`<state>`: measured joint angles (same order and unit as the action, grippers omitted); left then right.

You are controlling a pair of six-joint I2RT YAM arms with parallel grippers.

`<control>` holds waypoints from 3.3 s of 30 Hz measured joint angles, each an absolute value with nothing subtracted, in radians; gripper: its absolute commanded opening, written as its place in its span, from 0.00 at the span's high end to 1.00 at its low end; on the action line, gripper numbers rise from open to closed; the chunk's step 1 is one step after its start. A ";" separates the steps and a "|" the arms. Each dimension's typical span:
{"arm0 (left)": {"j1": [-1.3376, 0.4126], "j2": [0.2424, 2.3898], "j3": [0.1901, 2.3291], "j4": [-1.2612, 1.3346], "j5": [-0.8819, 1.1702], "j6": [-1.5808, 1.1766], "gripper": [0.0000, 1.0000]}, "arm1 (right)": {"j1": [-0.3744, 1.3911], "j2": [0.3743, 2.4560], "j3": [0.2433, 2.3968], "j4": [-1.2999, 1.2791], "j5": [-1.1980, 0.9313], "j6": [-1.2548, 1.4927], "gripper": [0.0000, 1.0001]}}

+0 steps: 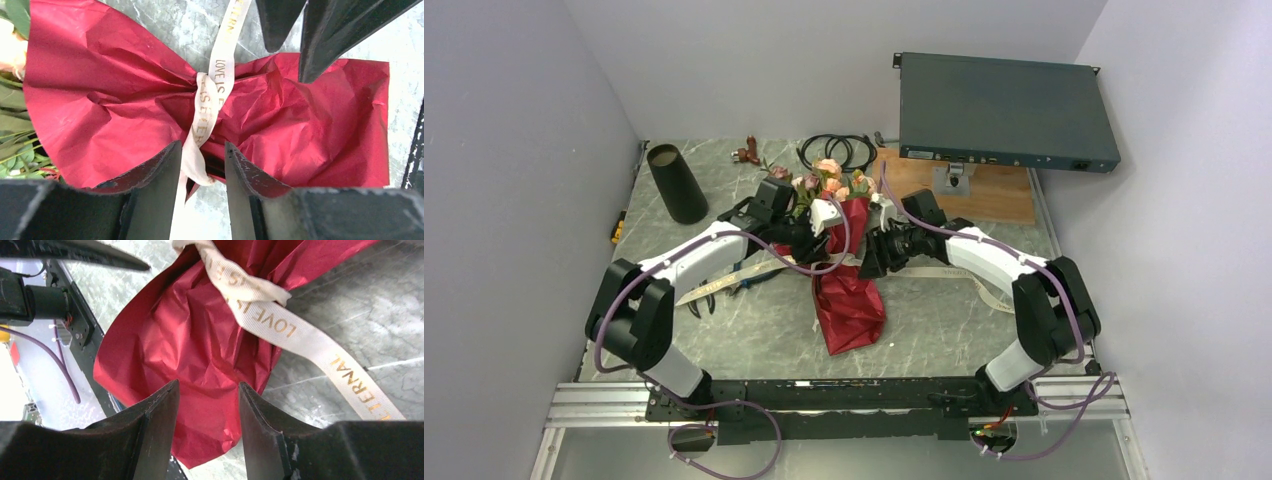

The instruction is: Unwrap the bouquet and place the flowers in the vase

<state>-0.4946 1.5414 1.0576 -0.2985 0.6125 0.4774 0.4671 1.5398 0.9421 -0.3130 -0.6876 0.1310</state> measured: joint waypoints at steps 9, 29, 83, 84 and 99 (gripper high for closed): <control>-0.517 1.639 1.102 -0.323 0.540 0.493 0.60 | 0.467 1.668 1.034 -0.304 -0.640 0.167 0.51; -0.470 1.637 1.070 -0.309 0.400 0.427 1.00 | 0.467 1.763 1.031 -0.290 -0.603 0.186 0.60; -0.358 1.654 1.085 -0.328 0.646 0.600 1.00 | 0.477 1.701 1.157 -0.305 -0.636 0.148 0.59; -0.345 1.656 1.085 -0.328 0.665 0.569 1.00 | 0.477 1.707 1.165 -0.304 -0.637 0.146 0.59; -0.200 1.717 1.100 -0.290 0.851 0.195 1.00 | 0.556 1.781 1.258 -0.255 -0.624 0.027 0.58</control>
<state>-0.2001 1.7168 1.1000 -0.2905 0.8513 0.1947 0.5560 1.7813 1.2583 -0.2554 -0.6235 0.0265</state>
